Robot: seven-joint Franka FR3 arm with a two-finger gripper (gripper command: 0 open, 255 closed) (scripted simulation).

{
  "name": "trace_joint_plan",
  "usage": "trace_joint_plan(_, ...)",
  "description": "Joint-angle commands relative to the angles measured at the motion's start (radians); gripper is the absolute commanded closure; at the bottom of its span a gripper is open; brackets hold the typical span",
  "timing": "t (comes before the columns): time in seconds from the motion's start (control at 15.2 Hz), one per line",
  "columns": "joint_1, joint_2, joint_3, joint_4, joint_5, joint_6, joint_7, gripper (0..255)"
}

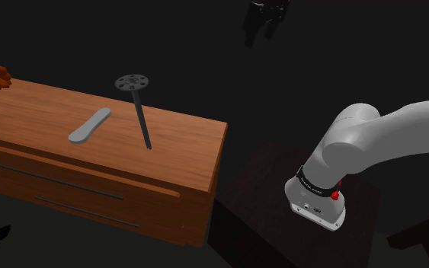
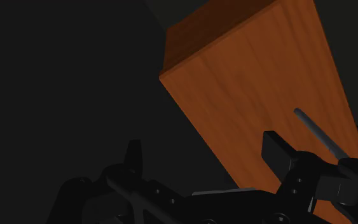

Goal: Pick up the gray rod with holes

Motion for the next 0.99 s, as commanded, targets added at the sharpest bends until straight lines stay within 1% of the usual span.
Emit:
trace_joint_plan(0.0,0.000,0.000,0.000,0.000,0.000,0.000,0.000,0)
trace_joint_plan(0.26,0.018,-0.138,0.096,-0.220,0.019,0.241,0.106,0)
trace_joint_plan(0.53,0.034,-0.224,0.221,-0.406,0.036,0.495,0.230,0)
trace_joint_plan(0.73,0.032,-0.242,0.341,-0.515,0.040,0.699,0.343,0)
trace_joint_plan(0.86,0.010,-0.230,0.440,-0.570,0.037,0.841,0.431,0)
trace_joint_plan(0.92,-0.009,-0.219,0.495,-0.591,0.033,0.913,0.479,0)
